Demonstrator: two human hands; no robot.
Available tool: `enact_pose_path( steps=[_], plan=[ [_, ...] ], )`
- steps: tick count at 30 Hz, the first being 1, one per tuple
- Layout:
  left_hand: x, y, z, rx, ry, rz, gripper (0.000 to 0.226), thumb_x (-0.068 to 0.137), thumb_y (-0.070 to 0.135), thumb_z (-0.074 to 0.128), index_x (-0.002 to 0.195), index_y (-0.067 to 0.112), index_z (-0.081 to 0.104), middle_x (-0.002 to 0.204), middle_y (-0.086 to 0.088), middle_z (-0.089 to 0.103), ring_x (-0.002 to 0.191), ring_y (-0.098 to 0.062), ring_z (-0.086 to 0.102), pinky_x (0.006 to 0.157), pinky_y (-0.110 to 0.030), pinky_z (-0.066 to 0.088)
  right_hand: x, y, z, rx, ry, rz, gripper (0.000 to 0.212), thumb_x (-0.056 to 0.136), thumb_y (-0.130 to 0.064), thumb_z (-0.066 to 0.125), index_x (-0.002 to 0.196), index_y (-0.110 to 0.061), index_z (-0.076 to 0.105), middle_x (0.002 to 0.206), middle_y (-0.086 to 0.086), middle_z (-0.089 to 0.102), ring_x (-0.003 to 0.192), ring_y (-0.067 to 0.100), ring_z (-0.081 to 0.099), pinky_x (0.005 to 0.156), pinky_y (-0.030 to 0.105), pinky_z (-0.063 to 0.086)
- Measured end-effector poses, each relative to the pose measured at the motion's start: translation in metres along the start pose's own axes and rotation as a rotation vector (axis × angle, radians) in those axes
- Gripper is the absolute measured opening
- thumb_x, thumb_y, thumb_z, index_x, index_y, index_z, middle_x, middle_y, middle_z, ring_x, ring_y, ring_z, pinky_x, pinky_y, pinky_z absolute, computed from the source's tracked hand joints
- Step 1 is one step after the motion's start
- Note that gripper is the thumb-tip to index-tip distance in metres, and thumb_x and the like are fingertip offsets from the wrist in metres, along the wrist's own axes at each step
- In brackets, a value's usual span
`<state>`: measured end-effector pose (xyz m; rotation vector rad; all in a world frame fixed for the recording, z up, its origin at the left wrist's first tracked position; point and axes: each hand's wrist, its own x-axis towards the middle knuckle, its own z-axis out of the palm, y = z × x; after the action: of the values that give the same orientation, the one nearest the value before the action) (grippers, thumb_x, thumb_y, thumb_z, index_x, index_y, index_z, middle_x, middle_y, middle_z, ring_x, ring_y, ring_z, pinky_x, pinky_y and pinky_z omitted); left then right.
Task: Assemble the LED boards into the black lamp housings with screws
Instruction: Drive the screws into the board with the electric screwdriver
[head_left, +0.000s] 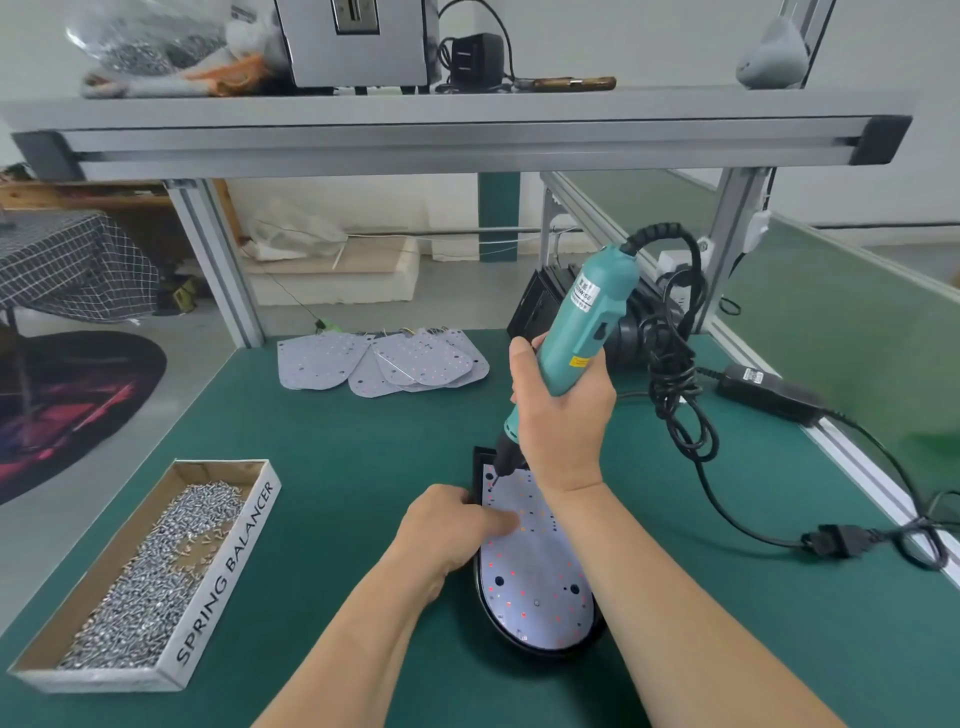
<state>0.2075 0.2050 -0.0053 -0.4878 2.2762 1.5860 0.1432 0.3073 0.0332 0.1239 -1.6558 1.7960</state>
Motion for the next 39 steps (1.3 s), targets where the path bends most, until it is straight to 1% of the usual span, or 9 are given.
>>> enact_pose_path(
  steps=[9, 16, 22, 26, 28, 30, 33, 37, 39],
  plan=[
    [0.0, -0.001, 0.001, -0.028, 0.015, 0.0, 0.049, 0.051, 0.032, 0.074, 0.092, 0.006, 0.076, 0.097, -0.01, 0.078, 0.099, -0.033, 0.072, 0.096, -0.049, 0.056, -0.003, 0.002, 0.006, -0.025, -0.038, -0.044, 0.035, 0.08, -0.041, 0.069, 0.083, -0.01, 0.053, 0.062, 0.007, 0.056, 0.056, 0.03, 0.054, 0.057, 0.046, 0.051],
    [0.002, -0.005, 0.004, -0.064, 0.055, -0.016, 0.051, 0.048, 0.032, 0.075, 0.091, 0.005, 0.076, 0.097, -0.011, 0.077, 0.1, -0.034, 0.072, 0.094, -0.049, 0.056, -0.005, 0.005, 0.008, -0.046, -0.095, -0.022, 0.03, 0.08, -0.031, 0.069, 0.072, -0.026, 0.041, 0.055, -0.012, 0.045, 0.051, 0.013, 0.042, 0.053, 0.026, 0.041],
    [0.001, -0.004, 0.003, -0.071, 0.048, -0.016, 0.054, 0.05, 0.032, 0.076, 0.095, 0.001, 0.075, 0.099, -0.013, 0.077, 0.102, -0.035, 0.071, 0.097, -0.05, 0.054, -0.009, 0.001, 0.005, -0.027, -0.099, 0.028, 0.027, 0.081, -0.031, 0.071, 0.082, -0.012, 0.051, 0.061, -0.009, 0.051, 0.057, 0.019, 0.049, 0.058, 0.034, 0.048],
    [0.003, -0.006, 0.001, -0.072, 0.034, -0.015, 0.039, 0.064, 0.023, 0.084, 0.095, 0.002, 0.076, 0.098, -0.012, 0.078, 0.102, -0.033, 0.071, 0.098, -0.048, 0.054, 0.0, -0.022, -0.008, 0.072, -0.072, 0.033, 0.03, 0.082, -0.037, 0.073, 0.086, -0.015, 0.054, 0.067, 0.002, 0.058, 0.062, 0.03, 0.059, 0.063, 0.043, 0.053],
    [0.003, -0.006, 0.0, -0.066, 0.03, -0.013, 0.038, 0.067, 0.023, 0.084, 0.097, 0.002, 0.075, 0.098, -0.011, 0.078, 0.103, -0.032, 0.072, 0.1, -0.047, 0.053, 0.014, -0.032, -0.023, 0.12, -0.031, 0.033, 0.024, 0.083, -0.036, 0.073, 0.084, -0.021, 0.055, 0.065, -0.001, 0.059, 0.056, 0.025, 0.058, 0.057, 0.038, 0.051],
    [0.001, -0.005, 0.001, -0.063, 0.029, -0.007, 0.051, 0.058, 0.028, 0.082, 0.1, 0.0, 0.075, 0.1, -0.013, 0.078, 0.104, -0.032, 0.071, 0.1, -0.047, 0.053, 0.028, -0.036, -0.044, 0.126, 0.006, 0.091, 0.025, 0.081, -0.035, 0.075, 0.086, -0.023, 0.053, 0.064, -0.006, 0.058, 0.051, 0.017, 0.055, 0.051, 0.03, 0.048],
    [-0.001, -0.005, 0.003, -0.073, 0.032, 0.005, 0.059, 0.052, 0.03, 0.079, 0.101, -0.001, 0.074, 0.098, -0.013, 0.078, 0.102, -0.033, 0.072, 0.099, -0.049, 0.054, 0.036, -0.018, -0.084, 0.077, 0.053, 0.291, 0.032, 0.082, -0.037, 0.075, 0.094, -0.021, 0.049, 0.067, 0.001, 0.058, 0.05, 0.012, 0.054, 0.048, 0.026, 0.046],
    [0.001, -0.009, 0.002, -0.083, 0.038, 0.002, 0.032, 0.072, 0.017, 0.085, 0.098, 0.002, 0.075, 0.088, -0.006, 0.079, 0.092, -0.027, 0.075, 0.096, -0.045, 0.056, 0.026, 0.018, -0.128, -0.178, 0.034, 0.568, 0.037, 0.089, -0.034, 0.071, 0.107, -0.015, 0.045, 0.089, 0.008, 0.065, 0.044, 0.013, 0.059, 0.054, 0.032, 0.049],
    [0.003, -0.011, 0.001, -0.089, 0.036, 0.004, 0.026, 0.077, 0.015, 0.083, 0.098, 0.002, 0.075, 0.087, -0.005, 0.079, 0.09, -0.026, 0.076, 0.095, -0.043, 0.057, 0.016, 0.029, -0.14, -0.324, -0.019, 0.614, 0.036, 0.087, -0.03, 0.071, 0.104, -0.014, 0.043, 0.098, 0.01, 0.063, 0.049, 0.019, 0.062, 0.058, 0.039, 0.053]
  ],
)
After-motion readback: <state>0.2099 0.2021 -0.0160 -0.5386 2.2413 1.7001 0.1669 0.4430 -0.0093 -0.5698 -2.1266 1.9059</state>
